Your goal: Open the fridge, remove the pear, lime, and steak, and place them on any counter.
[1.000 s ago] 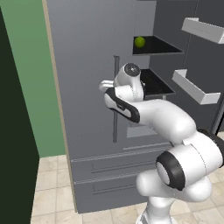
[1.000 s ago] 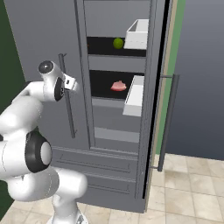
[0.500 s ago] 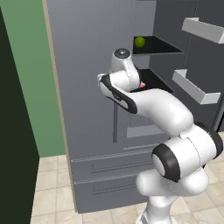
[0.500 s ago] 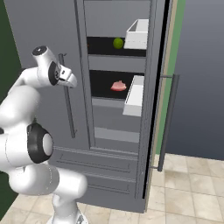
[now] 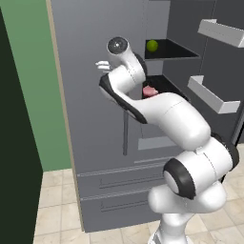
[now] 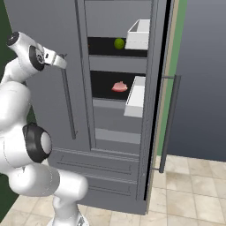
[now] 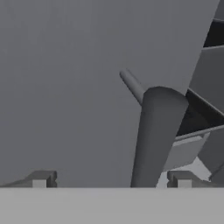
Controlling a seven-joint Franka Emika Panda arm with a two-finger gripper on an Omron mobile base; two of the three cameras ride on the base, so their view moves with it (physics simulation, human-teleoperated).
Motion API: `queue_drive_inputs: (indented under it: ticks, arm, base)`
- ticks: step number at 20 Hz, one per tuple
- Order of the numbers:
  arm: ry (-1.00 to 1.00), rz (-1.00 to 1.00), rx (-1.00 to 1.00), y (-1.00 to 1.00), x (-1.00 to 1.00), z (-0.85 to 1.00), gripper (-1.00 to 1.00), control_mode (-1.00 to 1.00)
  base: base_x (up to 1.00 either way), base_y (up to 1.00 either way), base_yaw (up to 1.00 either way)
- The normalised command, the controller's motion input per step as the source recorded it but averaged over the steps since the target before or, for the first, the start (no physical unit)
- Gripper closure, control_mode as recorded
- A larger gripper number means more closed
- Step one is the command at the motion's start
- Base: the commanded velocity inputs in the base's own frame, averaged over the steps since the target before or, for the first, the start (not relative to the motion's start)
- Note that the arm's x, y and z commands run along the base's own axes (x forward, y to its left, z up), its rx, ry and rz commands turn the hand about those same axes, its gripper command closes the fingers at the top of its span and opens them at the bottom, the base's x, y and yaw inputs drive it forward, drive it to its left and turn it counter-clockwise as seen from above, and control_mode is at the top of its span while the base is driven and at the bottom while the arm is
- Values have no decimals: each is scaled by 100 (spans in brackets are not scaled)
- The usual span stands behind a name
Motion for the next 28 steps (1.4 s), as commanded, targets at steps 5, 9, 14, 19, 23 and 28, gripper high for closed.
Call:
queue_drive_inputs:
  ticks: [5, 9, 14, 19, 23, 28]
  arm:
    - [-34, 7, 2, -58, 55, 0, -100, -100]
    - [-2, 6, 4, -100, 100, -1, -100, -100]
    - [-3, 0, 2, -42, 92, -18, 100, -100]
    - [0, 0, 1, 3, 22, -1, 100, -100]
    - [0, -9, 0, 36, -55, 0, 100, -100]
    - [1, -26, 0, 63, -74, 0, 100, -100]
  base:
    - [0, 0, 0]
    - [0, 0, 0]
    - [0, 0, 0]
    - [0, 0, 0]
    - [0, 0, 0]
    - [0, 0, 0]
